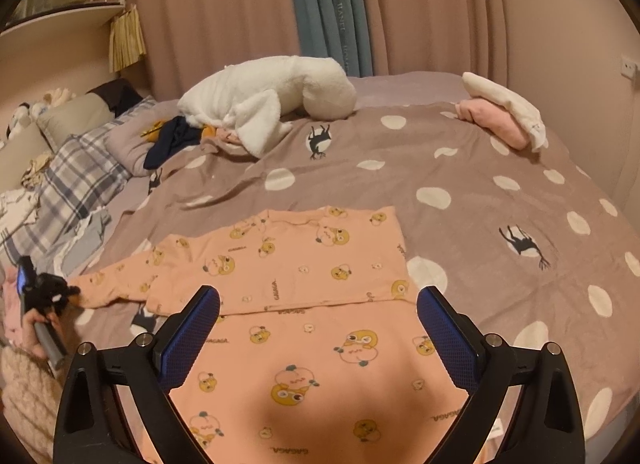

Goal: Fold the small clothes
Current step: 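Grasp the other sleeve cuff with the left gripper, then carry the held sleeve with the left gripper across the onesie body and lower it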

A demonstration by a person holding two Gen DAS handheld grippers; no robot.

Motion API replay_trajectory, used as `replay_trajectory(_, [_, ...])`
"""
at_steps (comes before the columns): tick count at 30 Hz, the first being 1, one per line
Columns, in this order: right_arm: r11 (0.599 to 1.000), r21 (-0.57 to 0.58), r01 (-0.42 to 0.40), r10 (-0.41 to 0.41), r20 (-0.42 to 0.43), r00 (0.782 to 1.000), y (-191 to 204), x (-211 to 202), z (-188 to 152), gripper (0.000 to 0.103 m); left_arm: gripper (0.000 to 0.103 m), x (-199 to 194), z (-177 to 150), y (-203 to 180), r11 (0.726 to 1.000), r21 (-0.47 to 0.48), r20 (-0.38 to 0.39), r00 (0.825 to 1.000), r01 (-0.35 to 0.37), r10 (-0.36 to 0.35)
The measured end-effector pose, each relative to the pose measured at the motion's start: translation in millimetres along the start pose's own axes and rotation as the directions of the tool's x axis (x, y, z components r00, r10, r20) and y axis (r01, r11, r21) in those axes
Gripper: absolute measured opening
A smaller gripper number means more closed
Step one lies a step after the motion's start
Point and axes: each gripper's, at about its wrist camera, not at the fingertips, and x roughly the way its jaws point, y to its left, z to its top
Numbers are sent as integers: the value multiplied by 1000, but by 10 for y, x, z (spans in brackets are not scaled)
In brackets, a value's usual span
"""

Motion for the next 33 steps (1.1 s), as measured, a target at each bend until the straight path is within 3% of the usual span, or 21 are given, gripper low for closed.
replay_trajectory(9, [1000, 16, 0, 0, 3, 1000, -73, -45, -21, 94, 4, -516, 33, -606, 987, 123, 77, 990, 108, -118])
replay_trajectory(16, [1000, 27, -4, 4, -5, 1000, -157, -94, -51, 88, 4, -861, -175, -1226, 941, 280, 78, 972, 190, -220])
replay_trajectory(25, [998, 57, -3, 5, -37, 999, -295, -99, -117, 71, 4, -1062, -689, -2043, 830, 491, -5, 953, 266, -302])
replay_trajectory(33, [995, 101, 4, 2, -63, 998, -448, -65, -163, 61, 5, -1001, -1293, -2580, 711, 626, -138, 943, 319, -302])
